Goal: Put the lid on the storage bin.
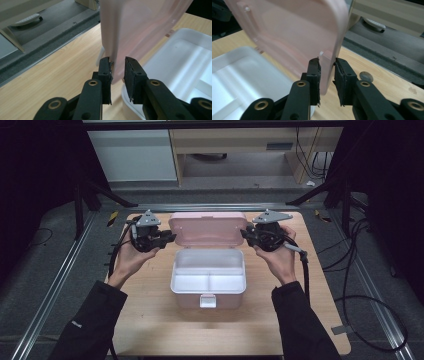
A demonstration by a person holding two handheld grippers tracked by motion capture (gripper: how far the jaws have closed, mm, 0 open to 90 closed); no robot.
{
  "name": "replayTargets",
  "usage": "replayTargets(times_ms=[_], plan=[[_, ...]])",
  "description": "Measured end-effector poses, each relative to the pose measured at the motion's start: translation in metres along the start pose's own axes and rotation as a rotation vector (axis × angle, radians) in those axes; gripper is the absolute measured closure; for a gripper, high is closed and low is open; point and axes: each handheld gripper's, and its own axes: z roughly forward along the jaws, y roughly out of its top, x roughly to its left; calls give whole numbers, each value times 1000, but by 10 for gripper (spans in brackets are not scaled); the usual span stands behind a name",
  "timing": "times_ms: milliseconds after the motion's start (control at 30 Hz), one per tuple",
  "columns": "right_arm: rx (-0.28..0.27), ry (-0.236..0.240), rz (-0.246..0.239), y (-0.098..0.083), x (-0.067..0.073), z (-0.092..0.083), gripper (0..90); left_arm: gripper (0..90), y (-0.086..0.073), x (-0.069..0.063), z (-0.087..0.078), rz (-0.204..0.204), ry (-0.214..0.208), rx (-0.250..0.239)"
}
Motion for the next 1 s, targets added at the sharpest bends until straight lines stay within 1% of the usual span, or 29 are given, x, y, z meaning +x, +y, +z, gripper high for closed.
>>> replayTargets(times_ms=[67,133,233,267,300,333,367,400,467,500,533,567,633,667,767,800,833,867,900,933,1000], plan=[[-1,16,0,-6,5,-9,779,759,-5,-7,-5,19,-2,4],[-2,31,-12,-14,10,-16,794,773,-12,-12,-10,17,-15,2],[5,56,-23,-25,16,-24,808,782,-21,-19,-15,3,-32,-1],[7,68,-21,-29,17,-25,807,781,-24,-22,-16,12,-32,6],[10,78,-22,-34,19,-27,804,779,-27,-25,-16,15,-28,6],[13,88,-22,-38,21,-29,798,772,-31,-28,-16,17,-33,9],[11,88,-24,-44,23,-30,775,752,-34,-30,-16,12,-35,9],[12,90,-26,-46,25,-31,750,750,-38,-32,-17,12,-29,11],[9,80,-24,-54,28,-32,713,736,-45,-37,-19,-4,-30,4],[14,82,-20,-59,29,-33,703,726,-49,-38,-20,0,-22,3],[7,75,-18,-63,30,-33,693,713,-54,-40,-22,-4,-16,0],[15,72,-12,-68,31,-33,668,700,-57,-41,-22,-9,-12,-1],[18,59,-13,-72,32,-33,646,691,-63,-43,-24,-15,-4,2],[28,49,-18,-75,33,-33,627,686,-66,-45,-24,-19,0,1],[37,34,-16,-82,34,-35,603,672,-72,-49,-26,-14,17,12],[39,31,-8,-85,35,-36,593,667,-73,-49,-26,-12,15,21],[43,32,2,-88,35,-37,591,664,-76,-50,-27,-8,23,28],[32,29,20,-93,34,-38,580,653,-78,-50,-28,-9,25,30],[34,38,36,-96,34,-39,568,643,-79,-50,-29,-13,29,31],[43,39,38,-98,33,-40,563,640,-82,-49,-31,-16,38,33],[43,18,44,-102,30,-43,533,617,-90,-48,-33,-27,56,41]])
